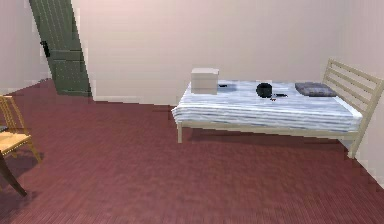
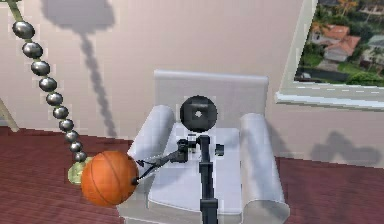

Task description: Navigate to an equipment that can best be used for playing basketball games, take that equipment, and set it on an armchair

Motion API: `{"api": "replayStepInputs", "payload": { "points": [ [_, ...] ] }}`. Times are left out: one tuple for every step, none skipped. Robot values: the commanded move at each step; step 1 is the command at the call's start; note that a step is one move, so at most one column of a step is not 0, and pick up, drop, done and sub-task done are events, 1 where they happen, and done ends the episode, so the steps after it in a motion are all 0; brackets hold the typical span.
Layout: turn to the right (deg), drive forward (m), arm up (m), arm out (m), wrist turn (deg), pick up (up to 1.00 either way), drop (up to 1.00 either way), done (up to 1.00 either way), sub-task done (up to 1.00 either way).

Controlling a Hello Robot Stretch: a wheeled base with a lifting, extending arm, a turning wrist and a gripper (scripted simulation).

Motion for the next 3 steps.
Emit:
{"api": "replayStepInputs", "payload": {
  "points": [
    [0.0,0.00,0.00,0.00,45.0,0.00,0.00,0.00,0.00],
    [0.0,0.00,0.00,0.00,45.0,0.00,0.00,0.00,0.00],
    [0.0,0.00,0.00,0.00,6.0,0.00,0.00,0.00,0.00]
  ]
}}
